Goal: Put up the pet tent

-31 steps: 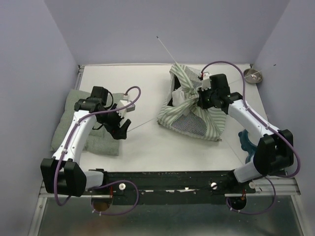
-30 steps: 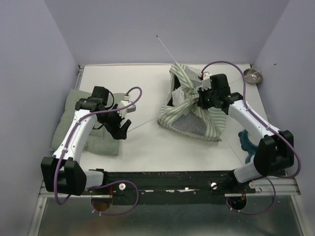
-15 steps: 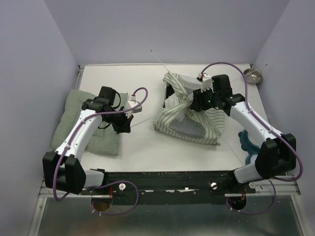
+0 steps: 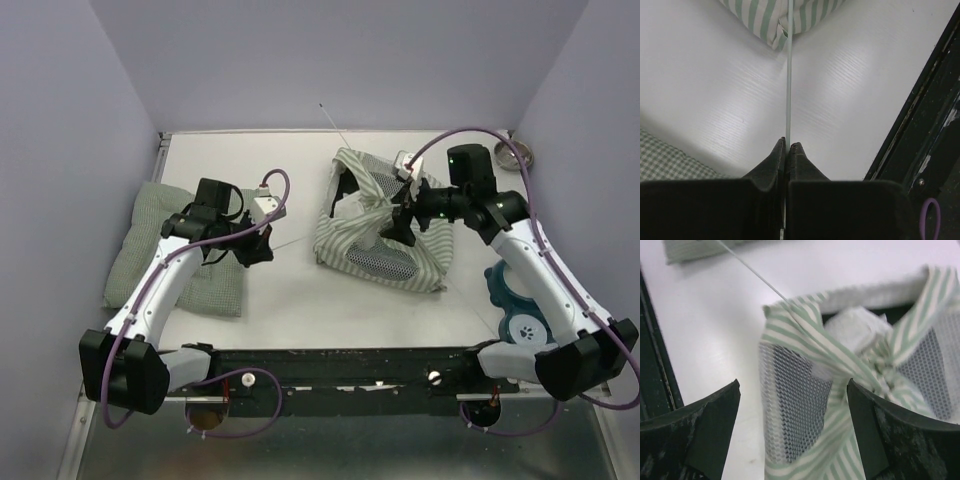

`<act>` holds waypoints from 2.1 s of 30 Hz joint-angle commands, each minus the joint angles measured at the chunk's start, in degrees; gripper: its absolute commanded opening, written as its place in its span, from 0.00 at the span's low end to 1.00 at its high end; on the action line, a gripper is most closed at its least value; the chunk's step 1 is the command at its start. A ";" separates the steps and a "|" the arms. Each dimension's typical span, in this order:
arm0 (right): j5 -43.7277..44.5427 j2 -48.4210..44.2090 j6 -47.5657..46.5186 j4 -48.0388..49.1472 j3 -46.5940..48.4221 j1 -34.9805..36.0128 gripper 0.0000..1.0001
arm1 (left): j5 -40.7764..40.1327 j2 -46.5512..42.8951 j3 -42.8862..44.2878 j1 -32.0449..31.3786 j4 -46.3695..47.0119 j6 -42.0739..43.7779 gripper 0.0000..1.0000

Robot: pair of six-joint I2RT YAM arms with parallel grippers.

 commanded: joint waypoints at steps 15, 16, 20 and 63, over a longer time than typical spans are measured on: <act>-2.32 19.25 -24.01 27.71 1.70 28.63 0.59 | 11.99 -2.08 -2.33 -0.56 6.57 -7.75 0.00; -1.45 19.95 -24.09 28.76 1.53 28.98 0.59 | 12.17 -2.26 -2.42 -0.56 6.57 -7.66 0.00; 0.32 22.24 -25.32 31.32 1.61 29.60 0.51 | 12.26 -3.31 -3.39 -0.56 6.83 -7.75 0.00; 9.11 9.32 -24.45 12.87 18.66 21.34 0.01 | -13.05 -7.48 -37.41 -19.17 100.14 -29.63 0.99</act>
